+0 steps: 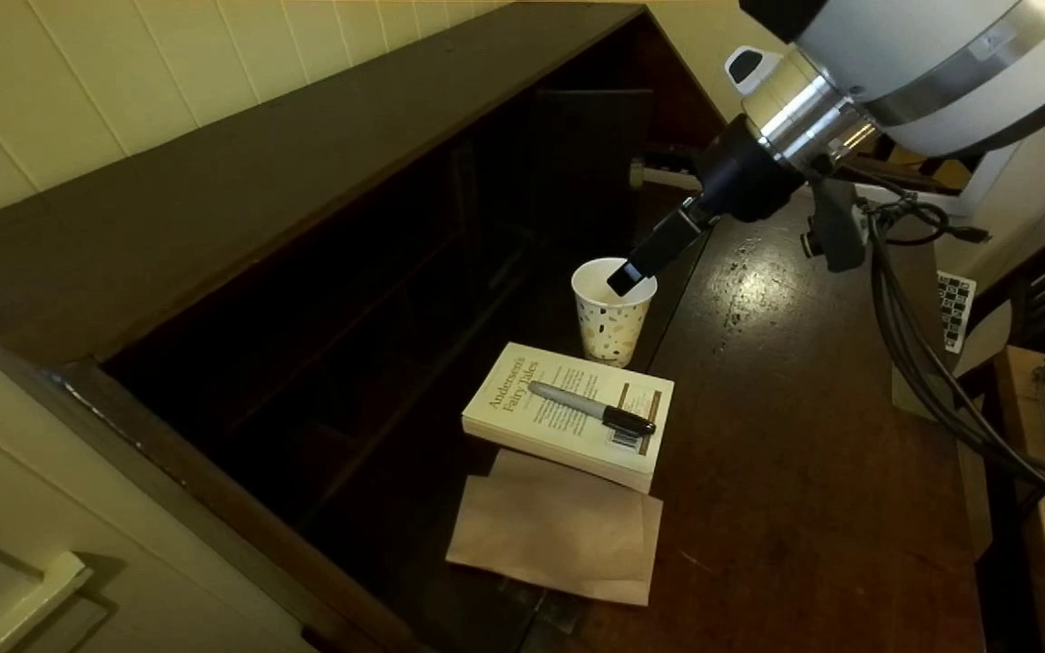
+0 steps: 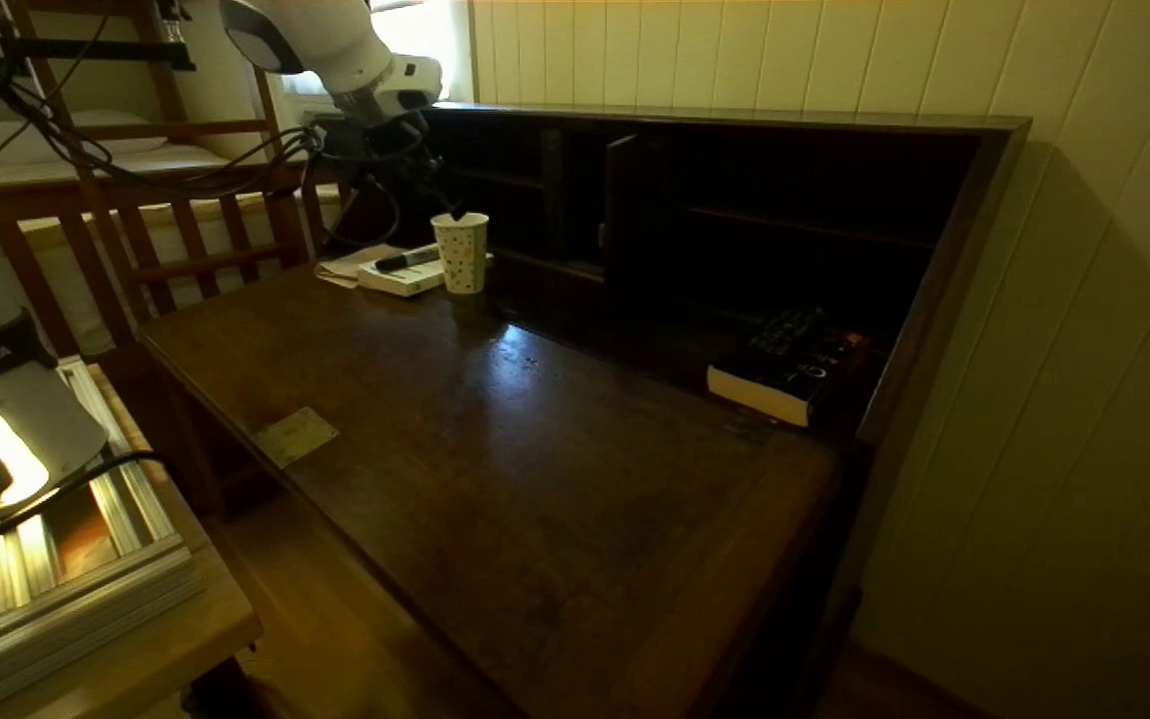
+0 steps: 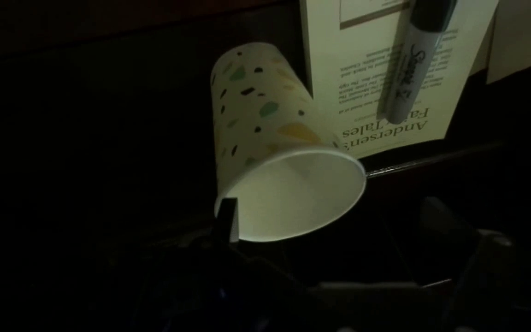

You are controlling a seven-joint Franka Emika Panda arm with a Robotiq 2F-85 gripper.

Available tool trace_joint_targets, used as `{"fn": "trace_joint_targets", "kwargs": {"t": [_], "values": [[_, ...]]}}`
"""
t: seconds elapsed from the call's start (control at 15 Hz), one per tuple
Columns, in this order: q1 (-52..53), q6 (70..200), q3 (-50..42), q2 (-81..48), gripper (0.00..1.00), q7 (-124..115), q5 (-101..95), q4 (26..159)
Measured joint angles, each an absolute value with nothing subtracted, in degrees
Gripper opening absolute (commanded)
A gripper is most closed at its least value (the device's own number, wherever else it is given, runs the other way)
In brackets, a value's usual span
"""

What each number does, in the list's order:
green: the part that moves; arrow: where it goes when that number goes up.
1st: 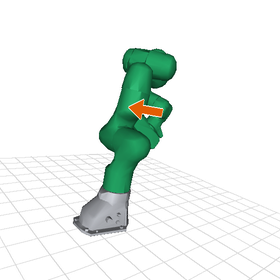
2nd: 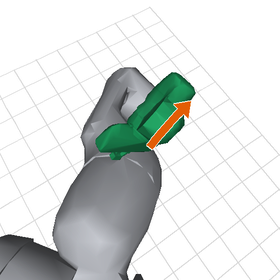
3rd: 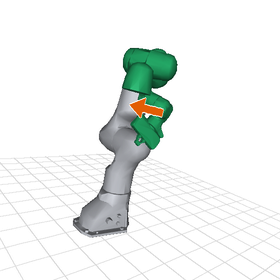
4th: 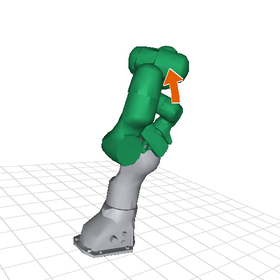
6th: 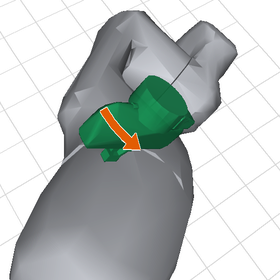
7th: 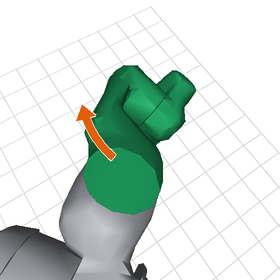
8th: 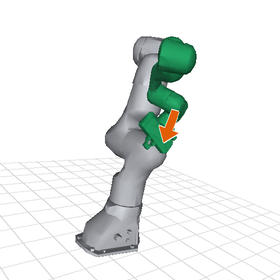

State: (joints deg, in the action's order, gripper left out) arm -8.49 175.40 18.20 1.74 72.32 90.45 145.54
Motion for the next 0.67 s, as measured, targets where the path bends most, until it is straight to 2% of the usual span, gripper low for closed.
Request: {"fn": "trace_joint_targets", "kwargs": {"t": [0.67], "values": [[-10.5,175.0,18.0,9.9,1.00,53.6,70.6,150.5]]}}
